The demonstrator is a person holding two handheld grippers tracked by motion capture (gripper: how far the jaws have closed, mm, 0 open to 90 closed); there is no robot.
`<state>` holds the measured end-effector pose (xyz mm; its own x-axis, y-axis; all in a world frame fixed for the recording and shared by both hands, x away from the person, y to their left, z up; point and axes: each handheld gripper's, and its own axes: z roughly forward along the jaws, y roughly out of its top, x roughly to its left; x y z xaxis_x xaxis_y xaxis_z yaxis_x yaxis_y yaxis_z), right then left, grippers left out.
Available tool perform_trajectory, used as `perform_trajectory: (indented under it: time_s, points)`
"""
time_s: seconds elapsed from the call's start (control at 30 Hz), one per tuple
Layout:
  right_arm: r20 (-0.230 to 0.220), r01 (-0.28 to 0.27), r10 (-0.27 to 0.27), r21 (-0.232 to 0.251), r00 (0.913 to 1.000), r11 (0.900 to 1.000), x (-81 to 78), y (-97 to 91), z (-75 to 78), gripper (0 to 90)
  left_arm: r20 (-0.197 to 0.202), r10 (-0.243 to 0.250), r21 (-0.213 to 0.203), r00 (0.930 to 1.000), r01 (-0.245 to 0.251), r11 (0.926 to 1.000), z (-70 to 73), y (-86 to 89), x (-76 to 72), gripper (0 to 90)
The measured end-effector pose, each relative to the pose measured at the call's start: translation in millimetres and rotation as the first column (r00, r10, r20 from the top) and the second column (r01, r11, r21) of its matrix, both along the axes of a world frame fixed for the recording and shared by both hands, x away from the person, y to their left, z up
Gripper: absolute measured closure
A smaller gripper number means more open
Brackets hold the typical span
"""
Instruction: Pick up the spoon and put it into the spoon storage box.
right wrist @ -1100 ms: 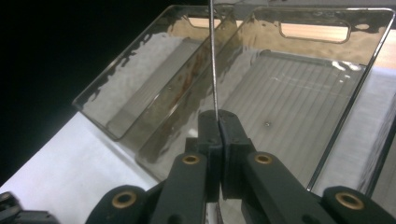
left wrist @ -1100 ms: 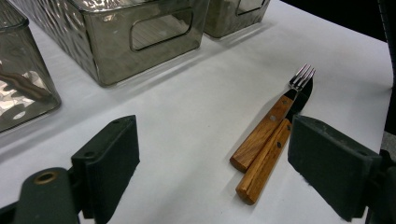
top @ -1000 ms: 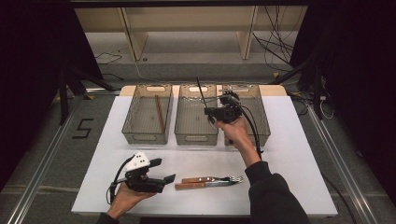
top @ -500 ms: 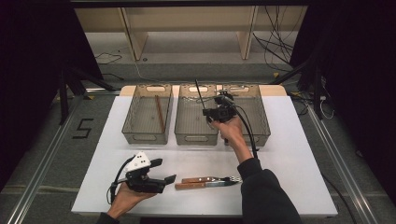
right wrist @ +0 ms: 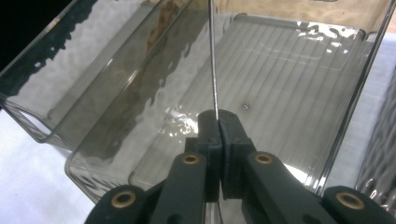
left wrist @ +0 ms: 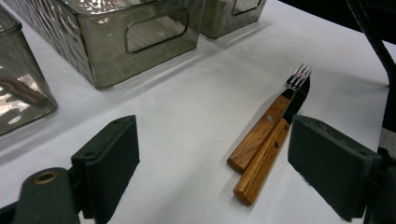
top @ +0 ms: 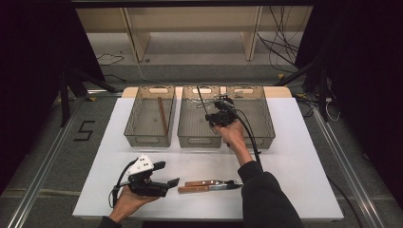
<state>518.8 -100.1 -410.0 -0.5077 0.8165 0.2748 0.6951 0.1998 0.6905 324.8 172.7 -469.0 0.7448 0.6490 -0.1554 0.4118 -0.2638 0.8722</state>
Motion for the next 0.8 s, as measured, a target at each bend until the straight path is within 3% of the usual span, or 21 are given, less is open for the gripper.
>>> perform_trajectory:
  time_s: [0.27, 0.4, 0.67, 0.8]
  points:
    - [-0.019, 0.005, -0.005, -0.033, 0.9998, 0.9994, 3.2, 4.3, -7.7, 88.5, 0.0, -0.001, 0.001, 1.0, 0.001, 1.0, -0.4, -0.3, 0.2, 16.2]
    - [-0.024, 0.002, -0.003, -0.034, 0.9997, 0.9994, 3.5, 4.7, -8.3, 83.3, -0.003, -0.001, 0.0, 1.0, 0.001, 1.0, -0.6, -0.4, 0.2, 16.2]
    - [-0.014, -0.013, 0.013, 0.004, 0.9998, 0.9999, 0.3, -2.0, 0.2, 64.1, -0.008, -0.003, 0.007, 1.0, 0.003, 1.0, -1.0, -0.7, 0.1, 16.2]
    - [0.018, -0.044, 0.044, 0.017, 0.9989, 0.9989, -7.8, -6.0, 8.3, 54.0, -0.004, 0.001, 0.004, 1.0, -0.001, 1.0, -1.0, -0.4, 0.3, 16.2]
